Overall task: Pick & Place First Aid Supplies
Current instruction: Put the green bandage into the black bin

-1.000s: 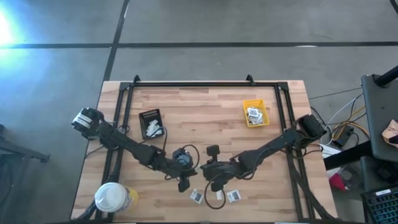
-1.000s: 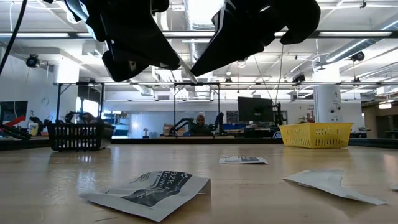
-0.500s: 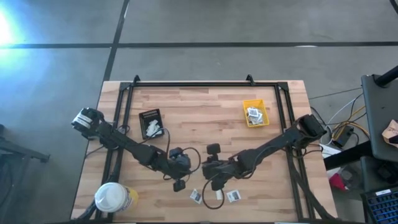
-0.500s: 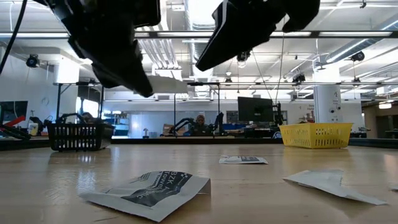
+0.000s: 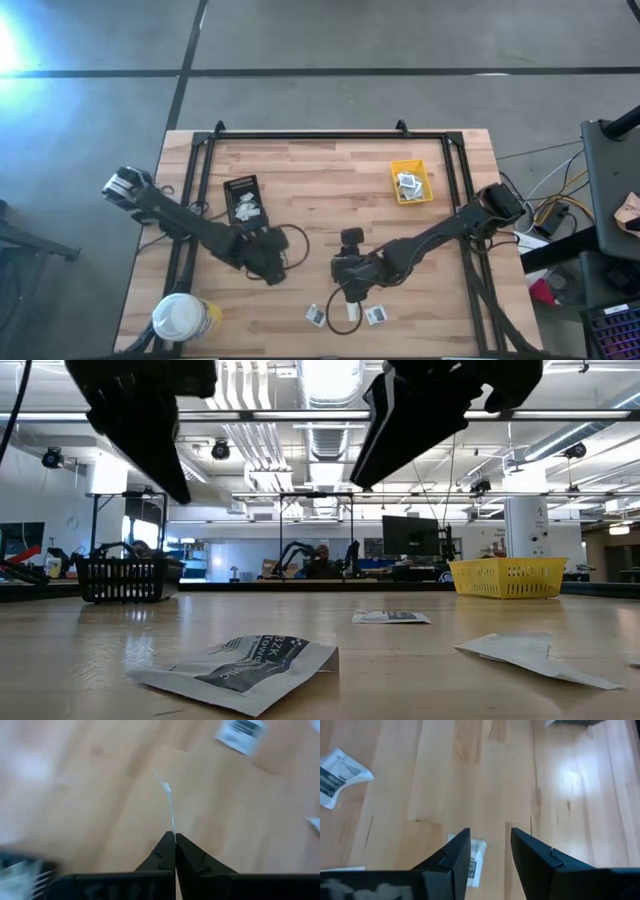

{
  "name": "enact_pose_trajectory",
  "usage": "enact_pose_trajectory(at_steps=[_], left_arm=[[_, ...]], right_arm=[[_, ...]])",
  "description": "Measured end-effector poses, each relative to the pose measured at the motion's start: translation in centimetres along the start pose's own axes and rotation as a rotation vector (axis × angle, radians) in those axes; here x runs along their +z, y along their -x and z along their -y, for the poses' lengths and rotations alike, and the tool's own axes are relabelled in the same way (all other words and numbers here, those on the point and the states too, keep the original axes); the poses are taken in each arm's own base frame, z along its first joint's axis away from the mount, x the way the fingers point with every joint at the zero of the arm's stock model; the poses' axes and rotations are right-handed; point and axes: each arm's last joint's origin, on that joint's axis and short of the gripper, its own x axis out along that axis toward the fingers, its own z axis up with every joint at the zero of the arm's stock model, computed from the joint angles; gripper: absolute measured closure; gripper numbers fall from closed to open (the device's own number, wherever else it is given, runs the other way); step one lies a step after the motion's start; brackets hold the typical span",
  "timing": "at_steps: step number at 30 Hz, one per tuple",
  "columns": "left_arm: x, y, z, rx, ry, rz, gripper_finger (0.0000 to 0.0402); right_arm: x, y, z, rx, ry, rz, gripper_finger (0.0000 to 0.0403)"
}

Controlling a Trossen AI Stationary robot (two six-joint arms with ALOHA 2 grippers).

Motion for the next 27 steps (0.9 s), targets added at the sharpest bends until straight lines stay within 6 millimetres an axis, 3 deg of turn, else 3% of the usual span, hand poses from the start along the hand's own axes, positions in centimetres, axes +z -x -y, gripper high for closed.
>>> enact_pose_trajectory(at_steps=[8, 13, 17, 27], left_arm=[[-0.8, 4.6, -4.8, 0.263, 0.199, 0.104, 0.0401], [-1.4, 6.1, -6.6, 0.348, 0.29, 0.168, 0.0401], [-2.0, 5.6, -7.5, 0.388, 0.344, 0.198, 0.0401], [-4.9, 1.8, -9.9, 0.541, 0.517, 0.139, 0.0401]], right_arm=[[-0.3, 0.0, -0.3, 0.0, -0.038, -0.019, 0.0286], [-0.4, 0.2, -0.9, 0.009, -0.031, -0.015, 0.0298], [-0.5, 0.3, -1.0, 0.012, -0.064, -0.016, 0.0308], [-0.5, 0.4, -1.2, 0.015, -0.071, -0.015, 0.0325]])
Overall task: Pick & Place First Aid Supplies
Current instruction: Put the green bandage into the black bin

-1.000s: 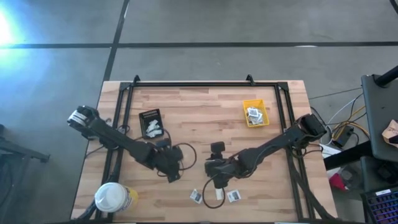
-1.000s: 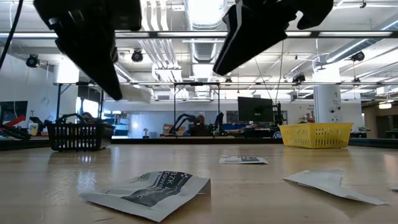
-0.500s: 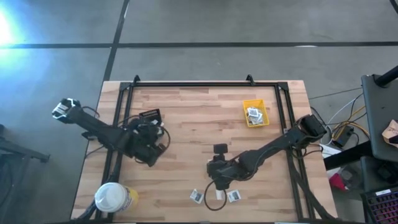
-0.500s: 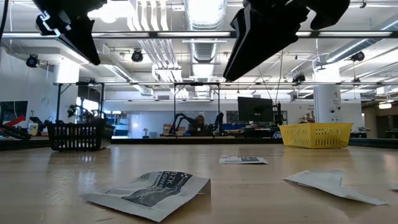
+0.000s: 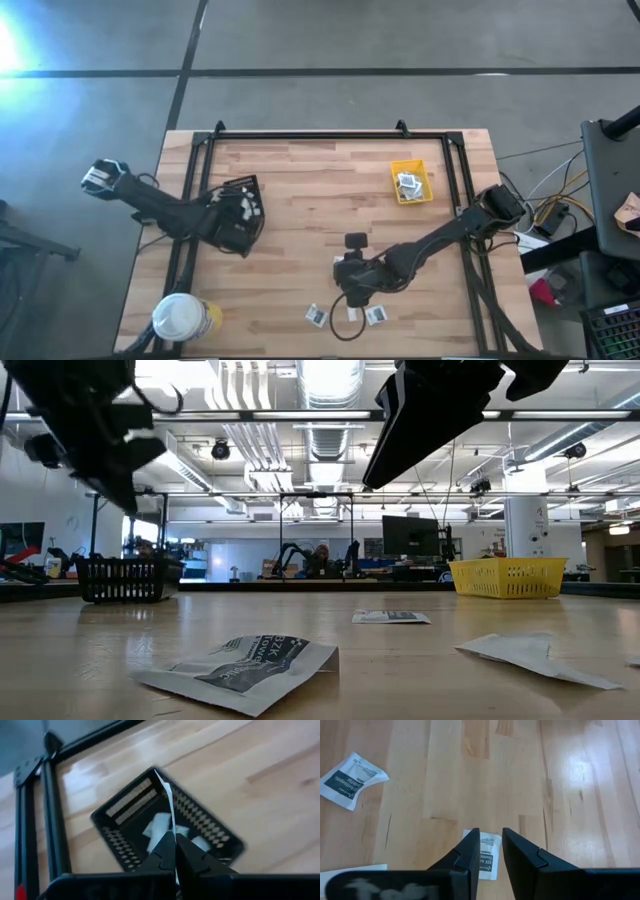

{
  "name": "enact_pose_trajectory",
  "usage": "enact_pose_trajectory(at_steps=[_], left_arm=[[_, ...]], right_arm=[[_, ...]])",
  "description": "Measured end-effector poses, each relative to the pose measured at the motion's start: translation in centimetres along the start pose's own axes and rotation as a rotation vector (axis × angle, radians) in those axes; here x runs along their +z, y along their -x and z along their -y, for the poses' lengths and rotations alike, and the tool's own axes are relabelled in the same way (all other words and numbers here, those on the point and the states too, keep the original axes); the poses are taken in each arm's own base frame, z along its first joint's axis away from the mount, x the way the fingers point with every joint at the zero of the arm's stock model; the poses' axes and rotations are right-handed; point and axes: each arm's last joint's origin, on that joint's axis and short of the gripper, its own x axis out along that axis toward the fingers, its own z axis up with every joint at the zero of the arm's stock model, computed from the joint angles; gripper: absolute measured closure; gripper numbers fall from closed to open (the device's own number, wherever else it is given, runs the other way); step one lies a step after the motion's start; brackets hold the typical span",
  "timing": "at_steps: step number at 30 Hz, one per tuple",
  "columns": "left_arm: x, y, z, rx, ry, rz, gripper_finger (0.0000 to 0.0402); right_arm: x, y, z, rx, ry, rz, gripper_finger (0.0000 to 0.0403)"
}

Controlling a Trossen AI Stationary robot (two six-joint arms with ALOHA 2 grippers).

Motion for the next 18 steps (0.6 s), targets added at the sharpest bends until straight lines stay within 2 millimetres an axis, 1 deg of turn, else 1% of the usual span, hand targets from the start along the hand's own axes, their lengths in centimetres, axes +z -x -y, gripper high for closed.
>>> enact_pose_trajectory(at_steps=[3, 9, 13, 18], left_arm=[[-0.7, -1.3, -0.3, 0.026, 0.033, -0.008, 0.0401], [-2.3, -3.8, 0.0, -0.029, 0.079, -0.002, 0.0401], [-2.9, -4.6, 0.0, -0.055, 0.068, 0.005, 0.0401], [-3.2, -5.0, -0.3, -0.036, 0.056, 0.002, 0.0401]], right_arm=[[0.0, 0.0, 0.0, 0.0, 0.0, 0.0, 0.0328], [0.0, 0.0, 0.0, 0.0, 0.0, 0.0, 0.0323], [0.0, 0.0, 0.0, 0.0, -0.001, 0.001, 0.0318], [0.0, 0.0, 0.0, 0.003, -0.019, -0.001, 0.0319]])
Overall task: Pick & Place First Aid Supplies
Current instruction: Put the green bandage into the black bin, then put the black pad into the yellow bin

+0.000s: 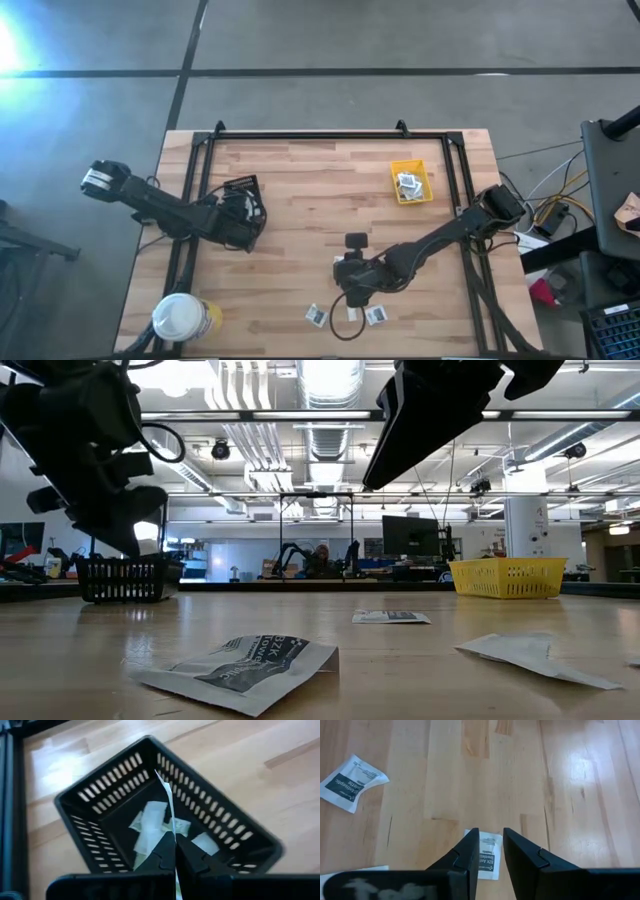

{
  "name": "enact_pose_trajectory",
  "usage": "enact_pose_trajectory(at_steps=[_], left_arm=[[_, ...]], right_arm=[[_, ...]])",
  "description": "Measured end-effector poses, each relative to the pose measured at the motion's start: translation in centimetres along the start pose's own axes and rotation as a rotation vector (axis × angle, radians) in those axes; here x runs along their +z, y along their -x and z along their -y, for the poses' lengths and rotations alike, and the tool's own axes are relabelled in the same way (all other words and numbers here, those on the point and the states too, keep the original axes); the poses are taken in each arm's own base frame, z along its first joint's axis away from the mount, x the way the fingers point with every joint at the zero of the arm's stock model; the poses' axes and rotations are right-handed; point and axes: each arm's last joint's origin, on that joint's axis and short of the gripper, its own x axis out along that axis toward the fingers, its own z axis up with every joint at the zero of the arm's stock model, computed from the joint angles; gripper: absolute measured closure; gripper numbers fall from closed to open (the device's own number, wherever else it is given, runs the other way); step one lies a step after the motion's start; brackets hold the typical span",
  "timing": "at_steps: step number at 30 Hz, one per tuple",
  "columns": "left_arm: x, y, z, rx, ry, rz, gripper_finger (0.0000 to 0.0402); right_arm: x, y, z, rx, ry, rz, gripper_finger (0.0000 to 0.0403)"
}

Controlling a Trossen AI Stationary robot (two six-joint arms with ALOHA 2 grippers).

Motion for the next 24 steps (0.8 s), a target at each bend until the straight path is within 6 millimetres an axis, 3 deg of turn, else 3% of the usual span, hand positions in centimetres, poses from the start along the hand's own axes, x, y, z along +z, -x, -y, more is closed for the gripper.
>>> enact_pose_trajectory(at_steps=[10, 20, 24], left_arm=[[0.02, -0.08, -0.21, 0.018, -0.022, -0.003, 0.0388], [0.02, -0.05, -0.23, 0.016, -0.04, -0.008, 0.0259], [0.29, 0.29, -0.43, 0.006, -0.122, -0.017, 0.0228]], right_arm=[[-0.14, 0.08, -0.23, 0.006, -0.007, -0.003, 0.0335], [-0.3, 0.18, -0.41, 0.008, -0.009, -0.012, 0.0324], [-0.6, 0.26, -0.47, 0.008, -0.003, -0.038, 0.0321]])
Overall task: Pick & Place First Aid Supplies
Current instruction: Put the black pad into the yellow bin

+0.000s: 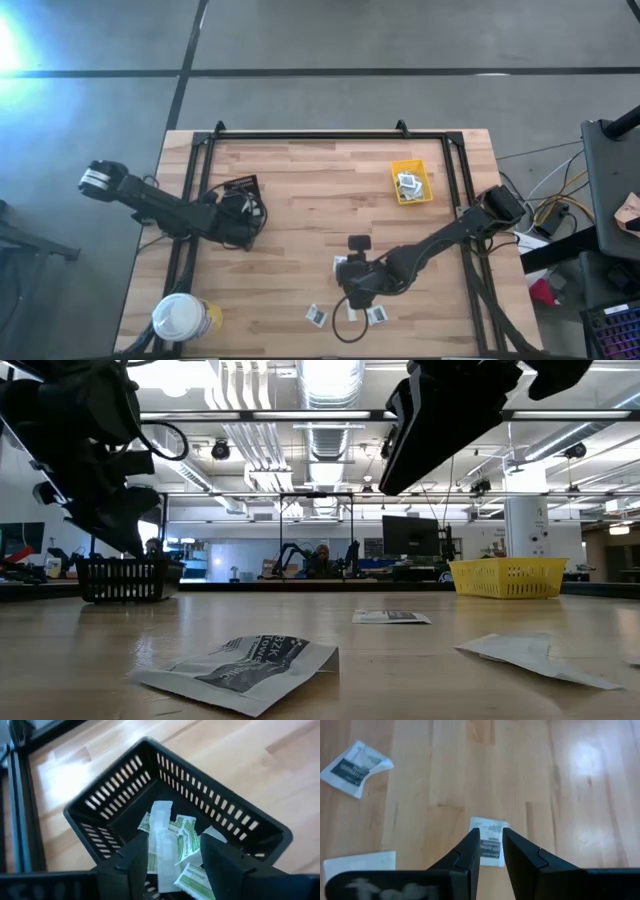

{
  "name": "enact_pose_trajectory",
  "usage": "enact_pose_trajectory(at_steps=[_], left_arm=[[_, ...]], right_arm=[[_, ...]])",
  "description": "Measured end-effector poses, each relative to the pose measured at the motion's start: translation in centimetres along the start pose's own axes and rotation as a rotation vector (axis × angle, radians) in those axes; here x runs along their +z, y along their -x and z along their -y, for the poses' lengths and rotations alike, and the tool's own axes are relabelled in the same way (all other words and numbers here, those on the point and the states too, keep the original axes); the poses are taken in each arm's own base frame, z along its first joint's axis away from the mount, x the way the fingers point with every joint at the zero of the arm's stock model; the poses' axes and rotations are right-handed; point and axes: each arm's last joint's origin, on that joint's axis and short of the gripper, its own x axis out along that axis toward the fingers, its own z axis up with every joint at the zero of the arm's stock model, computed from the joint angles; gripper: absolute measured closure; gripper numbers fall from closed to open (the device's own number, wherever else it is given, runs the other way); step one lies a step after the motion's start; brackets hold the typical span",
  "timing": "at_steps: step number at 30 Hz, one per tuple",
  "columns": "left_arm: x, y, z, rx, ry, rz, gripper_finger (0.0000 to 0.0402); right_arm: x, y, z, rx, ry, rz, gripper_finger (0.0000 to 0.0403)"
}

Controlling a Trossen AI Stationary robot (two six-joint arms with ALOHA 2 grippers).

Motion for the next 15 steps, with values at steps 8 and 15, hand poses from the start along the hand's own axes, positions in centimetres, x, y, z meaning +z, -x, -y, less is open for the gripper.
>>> enact_pose_trajectory(at_steps=[8, 15], left_arm=[[2.5, 2.7, -0.5, 0.0, -0.105, 0.0, 0.0223], [5.3, 5.6, 0.0, -0.067, -0.142, 0.017, 0.0223]], right_arm=[[-0.2, 0.1, -0.3, 0.034, -0.006, -0.022, 0.0335], [-0.6, 0.2, -0.3, 0.034, 0.004, -0.056, 0.0339]])
